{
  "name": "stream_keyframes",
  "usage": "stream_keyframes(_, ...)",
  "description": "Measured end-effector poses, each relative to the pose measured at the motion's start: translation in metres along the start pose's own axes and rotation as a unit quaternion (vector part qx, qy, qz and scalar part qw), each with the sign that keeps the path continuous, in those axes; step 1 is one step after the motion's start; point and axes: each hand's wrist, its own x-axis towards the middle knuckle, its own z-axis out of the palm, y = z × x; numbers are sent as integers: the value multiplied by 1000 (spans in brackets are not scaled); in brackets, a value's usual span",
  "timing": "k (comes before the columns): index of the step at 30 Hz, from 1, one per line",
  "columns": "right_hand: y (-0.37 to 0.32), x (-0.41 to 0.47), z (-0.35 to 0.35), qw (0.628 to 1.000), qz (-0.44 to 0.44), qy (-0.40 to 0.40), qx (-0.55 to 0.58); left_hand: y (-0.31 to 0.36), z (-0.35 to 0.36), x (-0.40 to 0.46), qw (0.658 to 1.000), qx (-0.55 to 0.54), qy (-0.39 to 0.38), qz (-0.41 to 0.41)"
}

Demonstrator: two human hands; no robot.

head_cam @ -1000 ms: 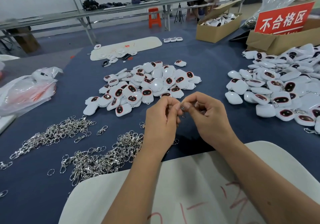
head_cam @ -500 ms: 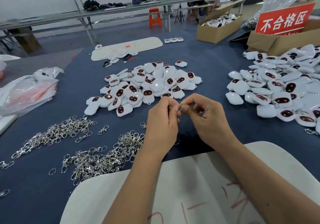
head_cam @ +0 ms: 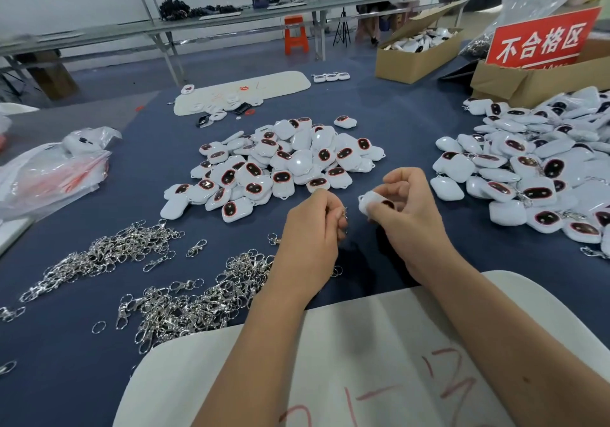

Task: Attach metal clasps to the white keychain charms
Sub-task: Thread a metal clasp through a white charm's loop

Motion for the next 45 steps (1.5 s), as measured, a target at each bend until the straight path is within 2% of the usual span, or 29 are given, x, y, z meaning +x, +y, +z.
stream_keyframes(2, 1, 0, -1, 999, -14, 23, -25, 0, 1, 0, 1000, 18, -22, -1)
stream_keyframes(4, 1, 1, -3, 999, -28, 36, 3, 2, 1, 0, 999, 31, -37, -1)
stream_keyframes(8, 1, 1, -2, 999, -28, 10, 24, 4, 1, -2, 998, 38, -45, -9)
stream_keyframes(12, 1, 0, 2, 998, -51, -9, -24, 8, 0, -2, 998, 46, -53, -8)
stream_keyframes(18, -2, -6, 4, 990, -106, 7, -95, 11, 0, -2, 997, 45, -55, -15)
stream_keyframes(28, -9, -12, 5, 985, -131, 32, -104, 8, 2, -3, 996, 78, -44, -14)
stream_keyframes(36, -8, -13, 7, 975, -164, 48, -143, 11, 3, -3, 990, 131, -39, -22)
stream_keyframes(45, -7, -14, 9, 973, -156, 49, -161, 19, 4, -4, 968, 246, -47, -10)
